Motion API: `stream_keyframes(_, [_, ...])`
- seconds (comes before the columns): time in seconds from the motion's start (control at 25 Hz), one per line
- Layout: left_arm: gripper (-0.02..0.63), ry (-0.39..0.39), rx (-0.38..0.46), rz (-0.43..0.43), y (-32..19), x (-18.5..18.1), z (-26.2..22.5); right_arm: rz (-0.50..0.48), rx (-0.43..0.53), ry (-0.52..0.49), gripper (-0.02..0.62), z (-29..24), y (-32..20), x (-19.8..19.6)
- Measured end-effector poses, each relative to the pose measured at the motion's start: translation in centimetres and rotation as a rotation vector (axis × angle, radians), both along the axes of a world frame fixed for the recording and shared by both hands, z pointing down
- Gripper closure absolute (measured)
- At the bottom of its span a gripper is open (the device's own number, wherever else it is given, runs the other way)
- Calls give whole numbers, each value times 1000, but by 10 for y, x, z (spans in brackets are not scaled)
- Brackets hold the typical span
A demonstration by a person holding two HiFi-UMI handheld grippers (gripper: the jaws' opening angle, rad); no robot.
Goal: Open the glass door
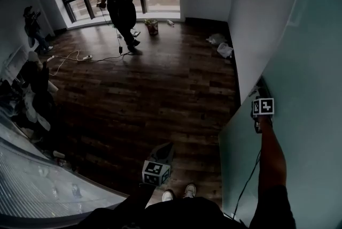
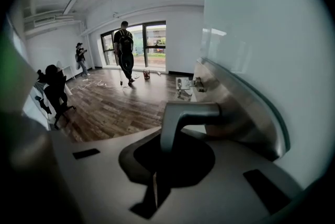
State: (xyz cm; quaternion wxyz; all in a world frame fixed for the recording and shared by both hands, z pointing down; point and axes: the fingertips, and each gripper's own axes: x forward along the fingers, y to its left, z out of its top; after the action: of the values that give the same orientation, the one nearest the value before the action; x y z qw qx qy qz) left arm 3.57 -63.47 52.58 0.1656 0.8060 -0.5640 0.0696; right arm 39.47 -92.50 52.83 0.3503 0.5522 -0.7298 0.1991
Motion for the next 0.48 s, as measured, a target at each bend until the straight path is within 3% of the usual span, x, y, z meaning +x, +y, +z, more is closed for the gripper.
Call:
stream_keyframes(0.2, [600, -1, 3, 16, 6, 7, -12, -3, -117, 103, 574, -9, 9, 4])
stream_keyframes(0.32, [600, -3, 8, 18, 12, 4, -13, -7, -146, 106, 417, -18, 17, 1])
stream_keyframes(0.4, [600, 1, 16, 12, 17, -2, -13, 23, -75, 135, 411, -36, 22, 5])
stream_keyframes(0.48, [600, 7, 26, 4, 23, -8, -15, 51, 63, 193, 396, -66, 33, 9])
